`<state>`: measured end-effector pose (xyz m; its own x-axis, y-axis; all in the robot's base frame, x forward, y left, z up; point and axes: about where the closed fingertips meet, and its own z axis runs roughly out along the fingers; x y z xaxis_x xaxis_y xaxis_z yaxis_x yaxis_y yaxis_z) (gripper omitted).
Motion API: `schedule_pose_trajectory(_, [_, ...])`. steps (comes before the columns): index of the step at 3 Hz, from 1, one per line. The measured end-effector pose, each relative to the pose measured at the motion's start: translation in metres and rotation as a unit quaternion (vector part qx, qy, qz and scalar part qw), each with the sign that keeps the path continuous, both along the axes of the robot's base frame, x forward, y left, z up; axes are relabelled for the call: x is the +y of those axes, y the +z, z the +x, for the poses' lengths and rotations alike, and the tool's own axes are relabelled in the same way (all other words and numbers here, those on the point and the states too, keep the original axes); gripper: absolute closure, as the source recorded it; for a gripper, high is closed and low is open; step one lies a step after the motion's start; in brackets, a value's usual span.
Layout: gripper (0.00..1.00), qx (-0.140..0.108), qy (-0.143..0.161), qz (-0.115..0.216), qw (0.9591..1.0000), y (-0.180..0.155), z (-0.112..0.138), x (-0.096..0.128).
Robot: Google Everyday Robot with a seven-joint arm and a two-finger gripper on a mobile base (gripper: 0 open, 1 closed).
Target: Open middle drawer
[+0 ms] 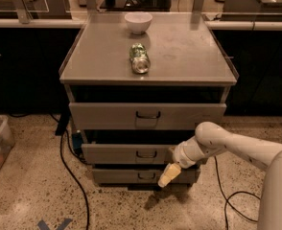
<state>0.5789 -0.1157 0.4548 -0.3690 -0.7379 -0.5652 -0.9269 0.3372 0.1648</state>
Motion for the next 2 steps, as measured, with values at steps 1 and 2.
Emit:
schedule_pose_trajectory(1, [0.0, 0.0, 0.0, 0.0, 1.0, 0.0002, 0.0002, 0.0])
schedule_pose_trajectory(2, [0.0, -0.022, 0.0, -0.003, 0.9998, 0.0085, 0.0096, -0.0008])
